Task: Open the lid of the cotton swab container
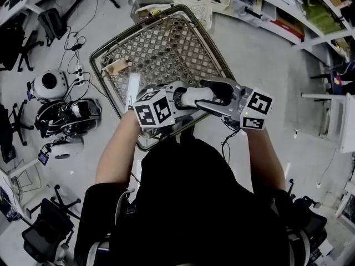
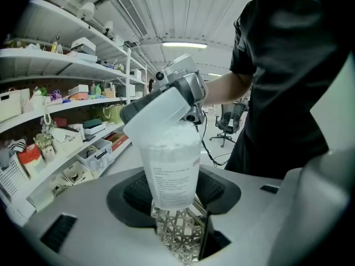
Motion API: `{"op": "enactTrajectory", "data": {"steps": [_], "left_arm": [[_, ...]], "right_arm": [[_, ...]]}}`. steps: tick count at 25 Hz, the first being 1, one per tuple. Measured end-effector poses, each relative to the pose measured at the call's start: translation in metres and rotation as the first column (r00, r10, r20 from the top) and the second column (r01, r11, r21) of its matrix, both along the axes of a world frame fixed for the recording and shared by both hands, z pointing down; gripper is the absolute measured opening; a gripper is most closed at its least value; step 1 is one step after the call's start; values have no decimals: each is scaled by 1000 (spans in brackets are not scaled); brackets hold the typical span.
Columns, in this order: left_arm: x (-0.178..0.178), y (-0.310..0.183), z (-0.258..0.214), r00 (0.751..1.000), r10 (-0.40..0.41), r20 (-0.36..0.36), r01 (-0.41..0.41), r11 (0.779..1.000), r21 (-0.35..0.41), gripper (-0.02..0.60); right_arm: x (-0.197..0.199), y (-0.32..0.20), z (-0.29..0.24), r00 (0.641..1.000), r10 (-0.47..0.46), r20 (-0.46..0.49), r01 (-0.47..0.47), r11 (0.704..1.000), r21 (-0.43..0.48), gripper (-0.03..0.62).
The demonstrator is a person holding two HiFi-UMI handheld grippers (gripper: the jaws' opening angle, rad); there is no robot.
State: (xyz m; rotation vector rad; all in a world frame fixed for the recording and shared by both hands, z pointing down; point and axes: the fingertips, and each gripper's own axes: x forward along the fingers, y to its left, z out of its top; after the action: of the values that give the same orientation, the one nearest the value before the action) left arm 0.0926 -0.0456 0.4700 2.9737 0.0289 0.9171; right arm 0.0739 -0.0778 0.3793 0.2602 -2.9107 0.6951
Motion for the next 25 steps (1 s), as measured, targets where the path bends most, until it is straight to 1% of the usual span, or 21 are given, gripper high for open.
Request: {"op": "enactTrajectory", "data": {"steps": [3, 8, 11, 13, 17, 21, 25], "left_arm": [[-4, -3, 3, 1000, -16, 15, 16, 1000, -1, 207], [-8, -5, 4, 999, -47, 16, 48, 999, -8, 206], [-10, -6, 4, 998, -65, -1, 65, 998, -12, 206], [-10, -8, 3, 996, -82, -22, 82, 996, -22, 206], [-6, -17, 3, 991, -123, -57, 122, 992, -26, 206], [-6, -24, 8, 984, -161, -82, 158, 987, -41, 206], [-8, -34, 13, 976, -202, -80, 199, 979, -36, 206]], "right_arm": [[3, -10, -5, 999, 42, 10, -42, 999, 14, 264], [9, -24, -11, 995, 95, 8, -95, 995, 43, 262], [7, -33, -15, 991, 135, 21, -136, 989, 60, 255], [3, -37, -18, 989, 144, 33, -146, 987, 66, 226], [1, -45, -24, 984, 166, 67, -170, 983, 63, 218], [10, -53, -23, 974, 213, 78, -218, 974, 57, 215], [24, -58, -13, 964, 258, 61, -261, 963, 59, 201]]}}
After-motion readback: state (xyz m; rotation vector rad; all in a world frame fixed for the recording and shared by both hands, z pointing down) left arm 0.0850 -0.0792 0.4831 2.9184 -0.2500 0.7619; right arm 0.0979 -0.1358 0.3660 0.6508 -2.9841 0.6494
